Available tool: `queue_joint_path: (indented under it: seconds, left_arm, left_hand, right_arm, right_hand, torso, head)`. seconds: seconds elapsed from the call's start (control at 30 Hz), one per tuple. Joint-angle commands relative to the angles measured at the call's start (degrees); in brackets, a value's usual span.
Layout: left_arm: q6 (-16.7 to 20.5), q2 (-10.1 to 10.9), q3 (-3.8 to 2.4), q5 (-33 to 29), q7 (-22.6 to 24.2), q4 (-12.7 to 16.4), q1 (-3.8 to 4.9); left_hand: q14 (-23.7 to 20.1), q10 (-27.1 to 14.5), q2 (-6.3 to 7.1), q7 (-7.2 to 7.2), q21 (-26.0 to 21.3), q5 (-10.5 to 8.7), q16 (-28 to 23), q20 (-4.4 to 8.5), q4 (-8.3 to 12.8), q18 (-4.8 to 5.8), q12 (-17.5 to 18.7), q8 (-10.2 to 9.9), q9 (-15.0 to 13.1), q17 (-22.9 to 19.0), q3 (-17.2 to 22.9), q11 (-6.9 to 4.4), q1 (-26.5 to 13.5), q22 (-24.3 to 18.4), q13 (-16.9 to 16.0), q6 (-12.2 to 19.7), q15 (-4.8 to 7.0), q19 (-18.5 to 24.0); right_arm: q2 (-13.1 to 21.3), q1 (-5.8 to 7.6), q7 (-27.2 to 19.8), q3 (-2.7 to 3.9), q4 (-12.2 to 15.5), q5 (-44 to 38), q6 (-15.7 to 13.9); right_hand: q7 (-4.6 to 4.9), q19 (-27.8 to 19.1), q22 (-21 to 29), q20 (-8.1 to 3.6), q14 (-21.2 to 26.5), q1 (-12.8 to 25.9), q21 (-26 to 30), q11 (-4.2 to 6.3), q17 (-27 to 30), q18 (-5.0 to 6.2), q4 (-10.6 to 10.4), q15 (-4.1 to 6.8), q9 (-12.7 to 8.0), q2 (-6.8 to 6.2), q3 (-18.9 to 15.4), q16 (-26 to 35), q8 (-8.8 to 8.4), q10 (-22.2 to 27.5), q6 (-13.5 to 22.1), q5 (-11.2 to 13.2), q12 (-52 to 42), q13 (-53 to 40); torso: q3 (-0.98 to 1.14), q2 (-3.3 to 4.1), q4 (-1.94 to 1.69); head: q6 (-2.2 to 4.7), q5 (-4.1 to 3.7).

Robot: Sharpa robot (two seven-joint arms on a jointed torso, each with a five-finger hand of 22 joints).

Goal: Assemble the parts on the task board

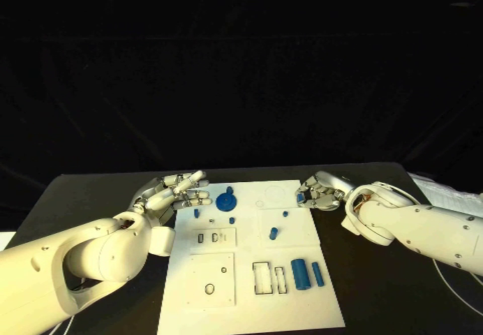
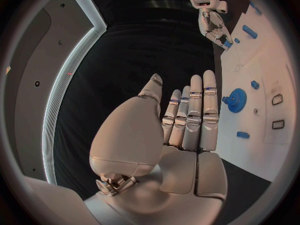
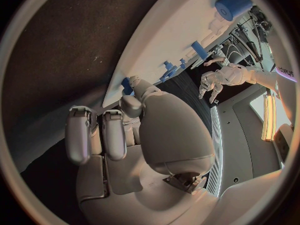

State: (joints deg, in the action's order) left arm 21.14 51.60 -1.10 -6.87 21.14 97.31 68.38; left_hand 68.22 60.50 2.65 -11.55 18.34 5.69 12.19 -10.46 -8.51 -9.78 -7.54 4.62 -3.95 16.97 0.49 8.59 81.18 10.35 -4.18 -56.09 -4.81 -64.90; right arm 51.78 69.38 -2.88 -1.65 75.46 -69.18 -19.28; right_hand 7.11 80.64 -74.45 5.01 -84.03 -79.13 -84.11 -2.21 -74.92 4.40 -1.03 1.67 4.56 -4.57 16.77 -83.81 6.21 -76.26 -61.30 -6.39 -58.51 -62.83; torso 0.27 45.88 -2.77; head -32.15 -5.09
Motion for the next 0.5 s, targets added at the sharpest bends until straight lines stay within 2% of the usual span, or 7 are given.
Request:
queue_joint_path:
  seconds: [0.03, 0.27, 0.5]
  left_arm:
    - [-1.03, -0.01, -0.03, -0.11, 0.15, 0.14, 0.04]
    - [-1.01, 0.03, -0.03, -0.11, 0.13, 0.15, 0.04]
    - [-1.04, -0.02, -0.03, -0.11, 0.11, 0.13, 0.04]
  left_hand:
    - [-0.37, -0.17, -0.40, -0.09, 0.08, 0.11, -0.16, -0.13, 0.36, -0.34, 0.24, -0.21, -0.04, 0.06, 0.01, -0.11, -0.18, 0.09, -0.03, -0.11, -0.20, -0.19]
    - [-0.37, -0.17, -0.40, -0.09, 0.08, 0.11, -0.16, -0.13, 0.36, -0.34, 0.24, -0.21, -0.04, 0.06, 0.01, -0.11, -0.18, 0.09, -0.03, -0.11, -0.20, -0.19]
    - [-0.37, -0.13, -0.43, -0.08, 0.08, 0.11, -0.17, -0.13, 0.42, -0.34, 0.22, -0.20, -0.05, 0.13, -0.02, -0.12, -0.18, 0.10, -0.04, -0.14, -0.19, -0.19]
  right_arm:
    - [-0.13, -0.10, 0.52, -0.01, -0.05, -2.31, 0.40]
    - [-0.14, -0.13, 0.54, -0.01, 0.14, -2.87, -1.92]
    - [0.04, -0.13, 0.80, 0.07, 1.97, -1.46, -4.14]
  right_hand:
    - [-0.53, 0.11, -0.13, -0.64, -3.75, 0.01, -0.32, 0.59, -4.05, -1.05, 0.28, 0.54, 0.44, 0.91, 0.47, -0.11, 0.85, -0.08, -1.79, 0.99, -0.26, -0.13]
    - [-2.14, 0.36, -0.53, -1.58, -3.91, 0.03, -0.46, 1.85, -4.80, -1.13, 0.99, 1.58, 1.36, 2.53, 1.57, -0.46, 2.66, -1.04, -5.30, 2.74, -1.05, -0.90]
    - [-2.35, 0.35, -0.50, -1.89, -3.90, 0.75, -0.45, 2.05, -4.70, -1.13, 0.90, 1.83, 1.51, 2.66, 1.46, -0.38, 2.78, -1.40, -5.43, 3.14, -1.21, -1.14]
  torso:
    - [0.00, -0.01, 0.02]
    - [0.02, -0.03, -0.03]
    - [0.01, -0.06, 0.06]
  head:
    - [-0.08, -0.08]
    - [-0.21, -0.17]
    - [-0.10, -0.14]
